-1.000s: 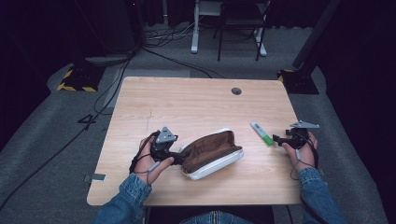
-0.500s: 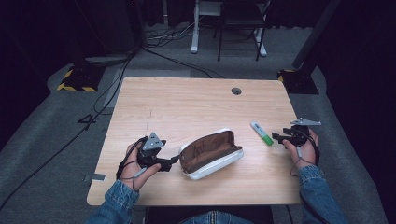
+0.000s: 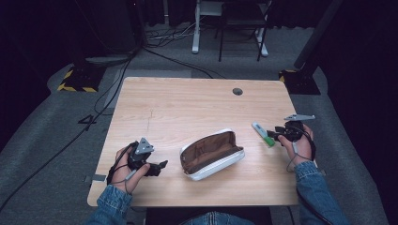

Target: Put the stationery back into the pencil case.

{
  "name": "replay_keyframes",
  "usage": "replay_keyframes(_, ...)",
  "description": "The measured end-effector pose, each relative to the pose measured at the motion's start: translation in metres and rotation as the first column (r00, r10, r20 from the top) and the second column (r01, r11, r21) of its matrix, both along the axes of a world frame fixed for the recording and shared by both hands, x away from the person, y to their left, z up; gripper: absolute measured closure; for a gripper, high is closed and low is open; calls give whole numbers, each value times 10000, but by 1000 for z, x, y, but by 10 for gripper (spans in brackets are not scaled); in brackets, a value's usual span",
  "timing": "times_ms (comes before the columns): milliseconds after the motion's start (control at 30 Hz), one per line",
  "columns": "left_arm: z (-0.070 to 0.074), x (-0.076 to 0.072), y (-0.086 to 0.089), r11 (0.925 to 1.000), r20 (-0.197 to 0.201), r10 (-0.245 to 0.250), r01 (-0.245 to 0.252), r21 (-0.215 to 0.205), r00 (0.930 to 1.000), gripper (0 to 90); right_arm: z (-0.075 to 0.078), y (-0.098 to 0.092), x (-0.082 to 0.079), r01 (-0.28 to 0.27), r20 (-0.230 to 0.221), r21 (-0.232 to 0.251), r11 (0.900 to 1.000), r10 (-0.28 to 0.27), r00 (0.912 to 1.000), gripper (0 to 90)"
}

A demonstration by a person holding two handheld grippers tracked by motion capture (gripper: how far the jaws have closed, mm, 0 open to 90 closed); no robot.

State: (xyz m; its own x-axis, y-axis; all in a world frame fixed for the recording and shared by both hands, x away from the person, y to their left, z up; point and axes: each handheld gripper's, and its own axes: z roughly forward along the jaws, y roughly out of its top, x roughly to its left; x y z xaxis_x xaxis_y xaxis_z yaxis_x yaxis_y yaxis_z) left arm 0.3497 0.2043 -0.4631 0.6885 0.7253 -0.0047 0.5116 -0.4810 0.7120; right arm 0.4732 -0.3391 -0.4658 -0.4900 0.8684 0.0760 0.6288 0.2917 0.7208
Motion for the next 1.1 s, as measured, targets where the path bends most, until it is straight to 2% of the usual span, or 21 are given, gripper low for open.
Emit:
replay_keyframes(167, -5, -1, 7, 9993, -154, 338, -336, 137, 9993, 173, 0, 8, 3, -257, -161, -240, 9994, 253, 9995, 514)
replay_keyframes(233, -8, -1, 14, 9982, -230, 505, -497, 327, 9985, 173, -1, 13, 5, -392, -333, -431, 9983, 377, 9987, 526)
replay_keyframes(300, -9, -1, 15, 9977, -284, 625, -617, 296, 9976, 174, -2, 15, 6, -418, -425, -489, 9979, 397, 9983, 526)
replay_keyframes(433, -15, 0, 21, 9951, -332, 835, -816, 558, 9960, 175, -6, 19, 9, -498, -686, -675, 9965, 451, 9966, 544)
replay_keyframes(533, -19, 2, 25, 9941, -385, 826, -796, 741, 9958, 173, -9, 22, 11, -629, -800, -829, 9946, 563, 9952, 578)
replay_keyframes(800, -26, 4, 28, 9929, -547, 864, -815, 864, 9948, 164, -14, 26, 14, -619, -827, -1056, 9925, 533, 9951, 590)
replay_keyframes(967, -30, 6, 29, 9914, -493, 955, -906, 943, 9942, 164, -17, 29, 15, -693, -906, -1220, 9901, 584, 9942, 609)
replay_keyframes(1100, -33, 8, 31, 9914, -512, 932, -879, 973, 9943, 159, -17, 30, 17, -686, -883, -1259, 9897, 577, 9944, 665)
